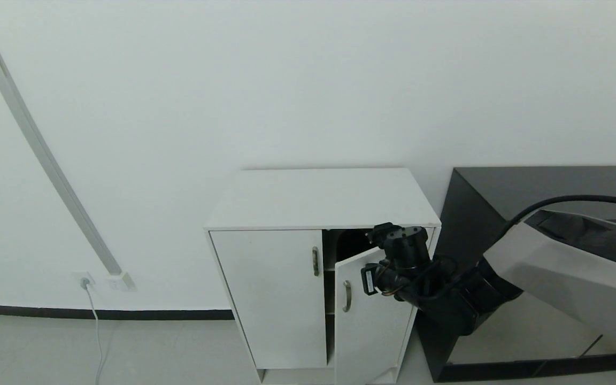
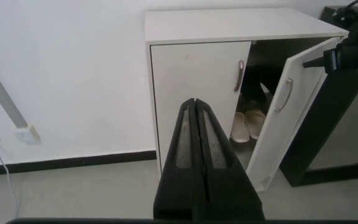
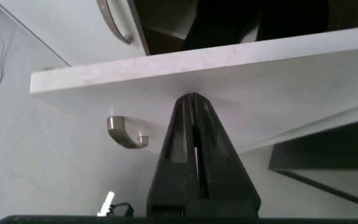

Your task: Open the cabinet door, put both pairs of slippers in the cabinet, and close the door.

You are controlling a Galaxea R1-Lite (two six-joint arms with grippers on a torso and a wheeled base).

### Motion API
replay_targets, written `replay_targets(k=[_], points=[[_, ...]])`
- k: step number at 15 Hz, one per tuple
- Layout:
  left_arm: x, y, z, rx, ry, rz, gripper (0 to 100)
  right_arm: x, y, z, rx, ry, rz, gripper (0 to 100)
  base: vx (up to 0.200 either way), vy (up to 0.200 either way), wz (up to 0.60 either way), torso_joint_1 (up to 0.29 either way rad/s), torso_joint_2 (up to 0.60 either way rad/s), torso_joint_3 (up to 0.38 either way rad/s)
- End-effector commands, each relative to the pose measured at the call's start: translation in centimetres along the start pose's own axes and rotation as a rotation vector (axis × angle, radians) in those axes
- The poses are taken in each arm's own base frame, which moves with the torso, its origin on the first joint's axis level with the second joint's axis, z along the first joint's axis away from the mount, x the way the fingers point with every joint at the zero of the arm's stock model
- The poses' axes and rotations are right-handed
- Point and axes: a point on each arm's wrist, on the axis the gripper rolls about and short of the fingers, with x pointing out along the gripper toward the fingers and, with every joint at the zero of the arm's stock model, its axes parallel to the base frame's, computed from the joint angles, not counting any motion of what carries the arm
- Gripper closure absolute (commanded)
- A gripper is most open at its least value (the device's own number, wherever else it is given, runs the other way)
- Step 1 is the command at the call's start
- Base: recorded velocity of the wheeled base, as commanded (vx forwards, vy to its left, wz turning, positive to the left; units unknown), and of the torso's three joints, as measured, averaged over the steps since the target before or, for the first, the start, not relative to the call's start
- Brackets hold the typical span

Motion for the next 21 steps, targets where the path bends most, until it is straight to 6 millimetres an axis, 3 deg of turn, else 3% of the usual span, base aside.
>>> replay_targets(k=[1,6,21], points=[[0.0,0.0,0.0,-0.001,0.001,0.0,100,1.5,-0.3,-0.6,0.004,0.007,-0.013,100,0.0,0.0,0.0,0.0,0.0,0.0],[0.0,0.0,0.0,-0.001,0.001,0.0,100,3.2,-1.7,0.1,0.027,-0.032,-0.041,100,0.0,0.0,0.0,0.0,0.0,0.0],[0.0,0.0,0.0,-0.001,0.001,0.0,100,6.5,-2.6,0.8,0.032,-0.094,-0.067,100,0.0,0.0,0.0,0.0,0.0,0.0]])
